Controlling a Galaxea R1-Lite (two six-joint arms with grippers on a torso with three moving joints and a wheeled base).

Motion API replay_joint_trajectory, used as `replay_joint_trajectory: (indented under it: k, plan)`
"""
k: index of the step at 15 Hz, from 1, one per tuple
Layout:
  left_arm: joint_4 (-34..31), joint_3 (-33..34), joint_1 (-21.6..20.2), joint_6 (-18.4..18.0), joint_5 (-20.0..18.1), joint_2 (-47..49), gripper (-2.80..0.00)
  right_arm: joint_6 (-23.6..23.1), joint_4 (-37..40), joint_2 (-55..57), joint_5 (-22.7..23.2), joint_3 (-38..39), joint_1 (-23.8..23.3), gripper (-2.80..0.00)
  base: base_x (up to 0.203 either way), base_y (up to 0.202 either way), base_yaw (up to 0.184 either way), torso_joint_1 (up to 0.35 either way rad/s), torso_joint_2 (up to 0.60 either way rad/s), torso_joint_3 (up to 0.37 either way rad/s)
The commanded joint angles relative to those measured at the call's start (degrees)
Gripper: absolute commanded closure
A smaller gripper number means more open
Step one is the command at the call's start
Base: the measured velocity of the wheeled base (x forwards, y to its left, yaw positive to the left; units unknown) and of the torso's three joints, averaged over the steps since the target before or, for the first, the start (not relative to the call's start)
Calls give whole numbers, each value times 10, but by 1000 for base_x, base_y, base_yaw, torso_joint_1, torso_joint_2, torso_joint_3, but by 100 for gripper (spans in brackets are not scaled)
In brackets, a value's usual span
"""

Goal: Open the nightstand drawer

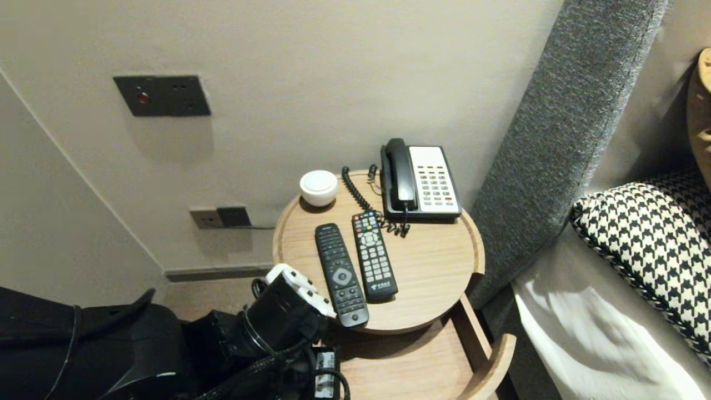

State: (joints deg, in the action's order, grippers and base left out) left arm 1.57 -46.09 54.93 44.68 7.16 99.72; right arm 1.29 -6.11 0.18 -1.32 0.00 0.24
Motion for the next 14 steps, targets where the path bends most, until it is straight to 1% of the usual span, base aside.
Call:
replay_joint_trajectory:
  k: [1,5,10,11,13,14]
  plan:
    - [-1,15,8,5,-14,-6,0,0,0,0,0,23,0,0,0,0,0,0,0,0]
    - [0,37,19,8,-26,-17,0,0,0,0,0,23,0,0,0,0,0,0,0,0]
    - [6,57,26,10,-61,-34,0,0,0,0,0,23,0,0,0,0,0,0,0,0]
    - [16,67,27,11,-69,-35,0,0,0,0,0,23,0,0,0,0,0,0,0,0]
    - [28,76,32,11,-74,-38,0,0,0,0,0,23,0,0,0,0,0,0,0,0]
    - [33,78,32,14,-85,-38,0,0,0,0,0,23,0,0,0,0,0,0,0,0]
